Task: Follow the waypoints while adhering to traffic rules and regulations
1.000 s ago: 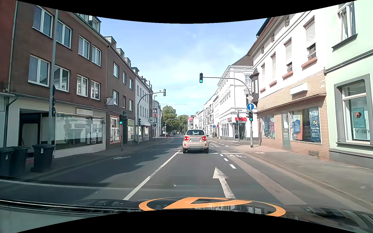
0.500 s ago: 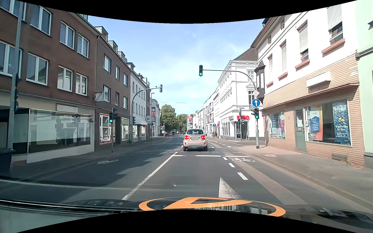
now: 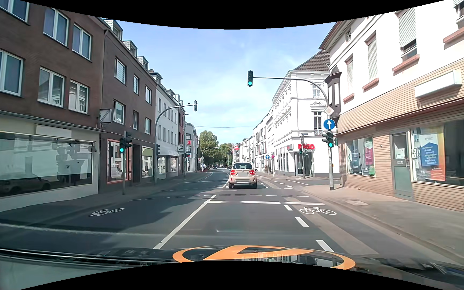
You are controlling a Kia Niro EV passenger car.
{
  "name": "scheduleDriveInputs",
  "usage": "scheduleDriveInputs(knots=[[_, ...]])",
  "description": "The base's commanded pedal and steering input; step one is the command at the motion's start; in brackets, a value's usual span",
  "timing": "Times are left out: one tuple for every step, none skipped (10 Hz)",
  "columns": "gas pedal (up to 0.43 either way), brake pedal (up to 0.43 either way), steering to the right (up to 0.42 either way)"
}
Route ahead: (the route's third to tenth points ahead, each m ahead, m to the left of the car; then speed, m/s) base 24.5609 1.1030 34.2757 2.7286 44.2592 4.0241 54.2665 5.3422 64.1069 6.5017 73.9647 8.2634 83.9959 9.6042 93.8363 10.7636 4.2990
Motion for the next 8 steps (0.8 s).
scheduleDriveInputs(knots=[[0.11, 0.0, 0.0], [0.118, 0.0, 0.0], [0.118, 0.0, 0.0], [0.118, 0.0, 0.0], [0.118, 0.0, 0.0], [0.118, 0.0, 0.0], [0.118, 0.0, 0.0], [0.11, 0.0, 0.0]])
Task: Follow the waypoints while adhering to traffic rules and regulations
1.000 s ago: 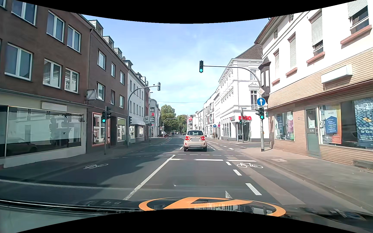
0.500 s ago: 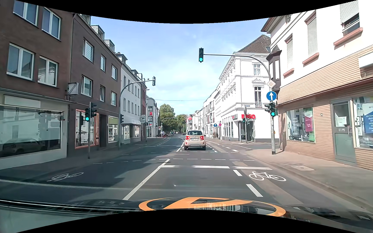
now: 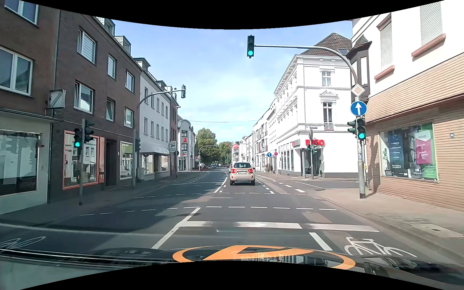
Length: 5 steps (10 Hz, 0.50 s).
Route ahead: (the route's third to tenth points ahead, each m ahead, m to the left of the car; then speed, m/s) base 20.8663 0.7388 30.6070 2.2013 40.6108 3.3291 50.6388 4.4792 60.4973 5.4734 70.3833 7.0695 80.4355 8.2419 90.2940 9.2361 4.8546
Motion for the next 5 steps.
scheduleDriveInputs(knots=[[0.11, 0.0, 0.0], [0.098, 0.0, 0.0], [0.087, 0.0, 0.0], [0.098, 0.0, 0.0], [0.11, 0.0, 0.0]])
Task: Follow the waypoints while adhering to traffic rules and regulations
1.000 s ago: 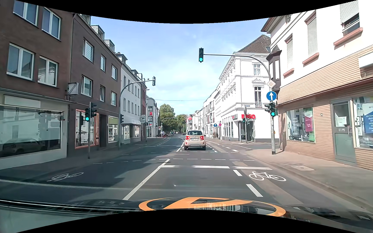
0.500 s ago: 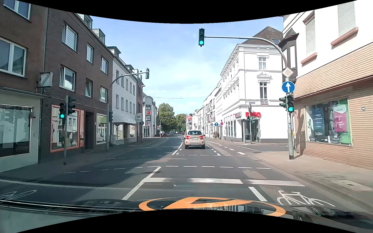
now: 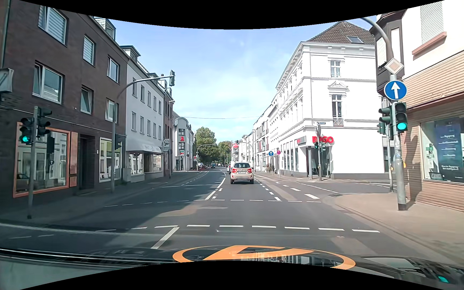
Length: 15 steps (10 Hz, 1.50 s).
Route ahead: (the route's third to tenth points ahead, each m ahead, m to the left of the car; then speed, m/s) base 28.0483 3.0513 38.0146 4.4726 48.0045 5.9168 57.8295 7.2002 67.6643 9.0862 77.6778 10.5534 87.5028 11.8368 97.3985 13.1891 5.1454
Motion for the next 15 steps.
scheduleDriveInputs(knots=[[0.118, 0.0, 0.0], [0.118, 0.0, 0.0], [0.118, 0.0, 0.0], [0.118, 0.0, 0.0], [0.118, 0.0, 0.0], [0.118, 0.0, -0.003], [0.118, 0.0, -0.005], [0.118, 0.0, -0.006], [0.11, 0.0, -0.007], [0.098, 0.0, -0.007], [0.098, 0.0, -0.008], [0.098, 0.0, -0.01], [0.098, 0.0, -0.012], [0.098, 0.0, -0.013], [0.098, 0.0, -0.014]])
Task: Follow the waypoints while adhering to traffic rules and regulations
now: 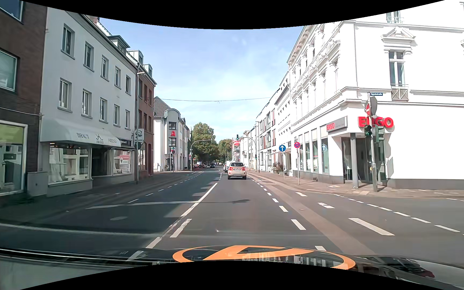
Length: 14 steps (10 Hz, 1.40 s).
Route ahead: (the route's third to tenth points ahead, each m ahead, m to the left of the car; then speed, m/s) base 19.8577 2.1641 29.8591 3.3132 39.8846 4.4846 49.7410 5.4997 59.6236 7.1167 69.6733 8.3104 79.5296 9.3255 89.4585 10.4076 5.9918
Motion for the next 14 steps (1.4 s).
scheduleDriveInputs(knots=[[0.098, 0.0, -0.015], [0.098, 0.0, -0.015], [0.098, 0.0, -0.015], [0.11, 0.0, -0.015], [0.11, 0.0, -0.016], [0.11, 0.0, -0.016], [0.098, 0.0, -0.016], [0.098, 0.0, -0.016], [0.098, 0.0, -0.016], [0.098, 0.0, -0.016], [0.098, 0.0, -0.016], [0.098, 0.0, -0.016], [0.098, 0.0, -0.016], [0.098, 0.0, -0.016]])
